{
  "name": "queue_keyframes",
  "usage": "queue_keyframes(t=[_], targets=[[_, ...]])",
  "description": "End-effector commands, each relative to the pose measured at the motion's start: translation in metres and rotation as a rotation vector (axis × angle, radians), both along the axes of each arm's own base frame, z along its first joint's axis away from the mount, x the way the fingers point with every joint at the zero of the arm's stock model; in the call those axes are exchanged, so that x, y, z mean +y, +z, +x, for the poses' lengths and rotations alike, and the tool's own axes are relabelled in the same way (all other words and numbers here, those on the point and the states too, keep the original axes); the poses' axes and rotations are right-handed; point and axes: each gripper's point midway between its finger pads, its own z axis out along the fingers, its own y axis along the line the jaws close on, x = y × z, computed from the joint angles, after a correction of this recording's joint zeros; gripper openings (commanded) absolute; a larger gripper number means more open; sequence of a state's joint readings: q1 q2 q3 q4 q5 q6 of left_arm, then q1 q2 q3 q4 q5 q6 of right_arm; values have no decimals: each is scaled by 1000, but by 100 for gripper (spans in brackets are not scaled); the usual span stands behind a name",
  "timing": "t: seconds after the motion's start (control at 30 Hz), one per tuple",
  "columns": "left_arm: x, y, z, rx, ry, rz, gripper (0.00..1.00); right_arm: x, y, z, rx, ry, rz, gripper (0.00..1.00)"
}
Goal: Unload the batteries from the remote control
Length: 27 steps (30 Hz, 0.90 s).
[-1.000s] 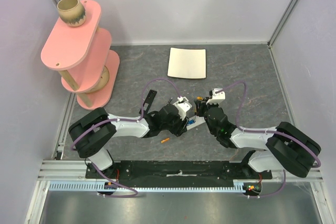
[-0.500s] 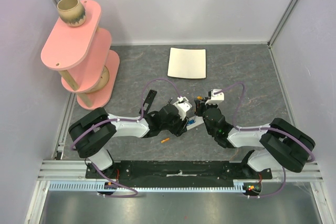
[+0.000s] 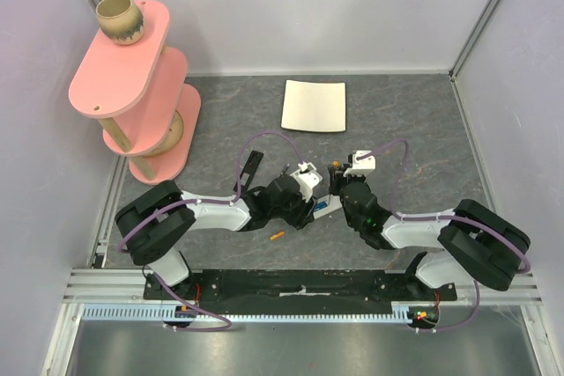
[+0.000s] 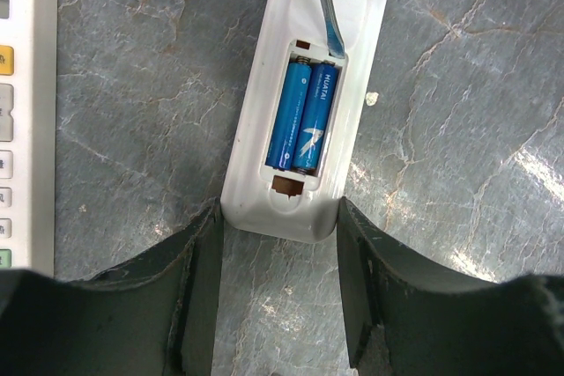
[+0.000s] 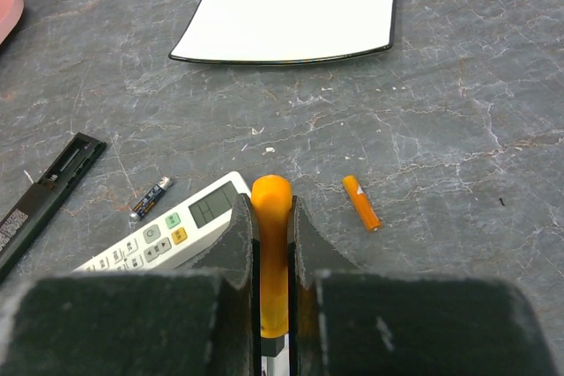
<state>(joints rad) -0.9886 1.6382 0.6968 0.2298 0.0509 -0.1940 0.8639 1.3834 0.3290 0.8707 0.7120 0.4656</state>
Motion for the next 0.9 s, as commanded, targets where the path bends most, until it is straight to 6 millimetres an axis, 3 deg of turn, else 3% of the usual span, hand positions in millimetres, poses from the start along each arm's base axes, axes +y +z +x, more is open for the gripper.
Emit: queue_keyframes(t=[0.0, 0.37, 0.5, 0.63, 0.73, 0.77, 0.87], targets=[[27, -43, -35, 171, -8, 133, 5, 4, -5, -2, -1, -2, -37, 0], [28, -45, -37, 177, -9, 133, 4, 15, 37, -1, -79, 35, 75, 0], [28, -45, -37, 178, -8, 133, 4, 22, 37, 1, -81, 49, 84, 0], [28, -43, -37, 175, -6, 131, 6, 24, 25, 6, -59, 36, 46, 0], [29, -41, -36, 166, -3, 133, 32, 24, 22, 6, -56, 31, 50, 0], [29, -40, -36, 158, -2, 134, 47, 24, 22, 6, -55, 32, 49, 0], [31, -35, -32, 121, -3, 138, 66, 24, 27, 4, -59, 39, 61, 0]])
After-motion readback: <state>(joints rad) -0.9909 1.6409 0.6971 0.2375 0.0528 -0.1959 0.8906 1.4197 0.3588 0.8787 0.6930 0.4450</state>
